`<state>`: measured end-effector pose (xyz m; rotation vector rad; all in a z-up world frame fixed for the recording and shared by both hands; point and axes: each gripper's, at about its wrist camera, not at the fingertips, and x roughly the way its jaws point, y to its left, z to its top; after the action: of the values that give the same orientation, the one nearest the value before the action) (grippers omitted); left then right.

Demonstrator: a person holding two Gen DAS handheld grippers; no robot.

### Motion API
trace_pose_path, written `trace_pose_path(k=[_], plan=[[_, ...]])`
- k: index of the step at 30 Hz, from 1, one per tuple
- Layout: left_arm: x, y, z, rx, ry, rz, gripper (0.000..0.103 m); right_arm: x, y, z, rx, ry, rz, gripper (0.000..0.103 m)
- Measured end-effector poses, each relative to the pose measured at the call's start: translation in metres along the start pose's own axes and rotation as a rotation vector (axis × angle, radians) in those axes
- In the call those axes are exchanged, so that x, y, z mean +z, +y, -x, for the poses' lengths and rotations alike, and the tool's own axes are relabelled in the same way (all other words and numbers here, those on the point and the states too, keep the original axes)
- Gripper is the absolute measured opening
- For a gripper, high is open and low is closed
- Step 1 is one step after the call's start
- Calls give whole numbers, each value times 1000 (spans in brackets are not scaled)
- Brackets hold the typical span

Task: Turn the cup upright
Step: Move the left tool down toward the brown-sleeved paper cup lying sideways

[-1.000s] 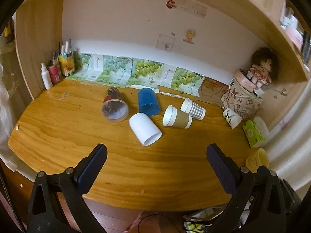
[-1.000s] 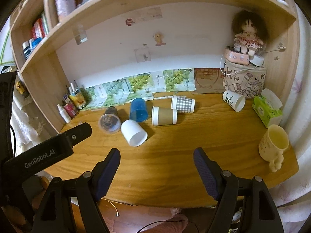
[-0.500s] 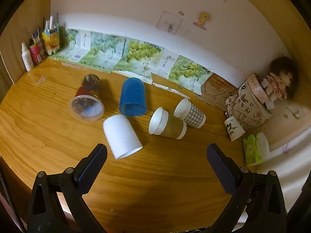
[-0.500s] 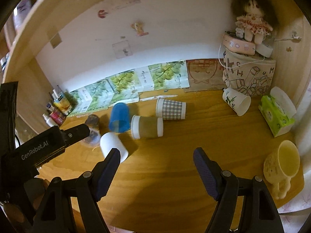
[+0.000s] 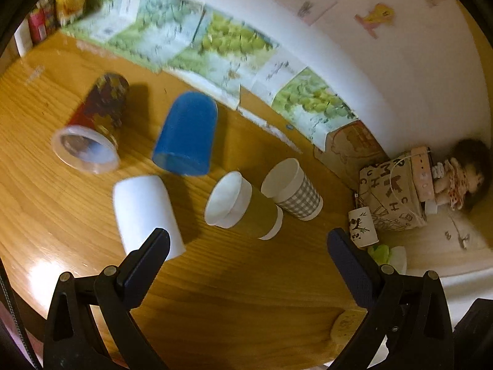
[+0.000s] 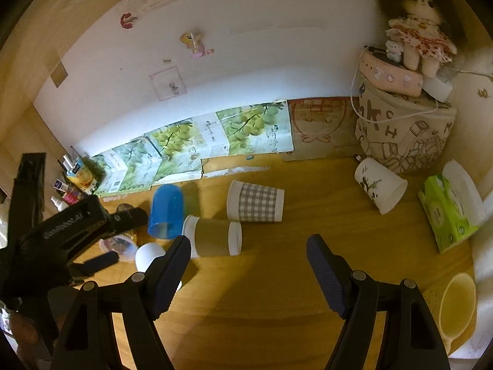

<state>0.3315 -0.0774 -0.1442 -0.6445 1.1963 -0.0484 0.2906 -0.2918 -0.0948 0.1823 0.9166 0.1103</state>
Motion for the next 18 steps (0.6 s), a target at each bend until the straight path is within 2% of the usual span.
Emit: trace_pose_path(k=[9,18], plan=[[5,10,-42,-56,120,150,102,11,-9,-25,-13,73,3,78],[9,17,-69,-97,163,279,101,11,-17,-43,-29,141,15,78]])
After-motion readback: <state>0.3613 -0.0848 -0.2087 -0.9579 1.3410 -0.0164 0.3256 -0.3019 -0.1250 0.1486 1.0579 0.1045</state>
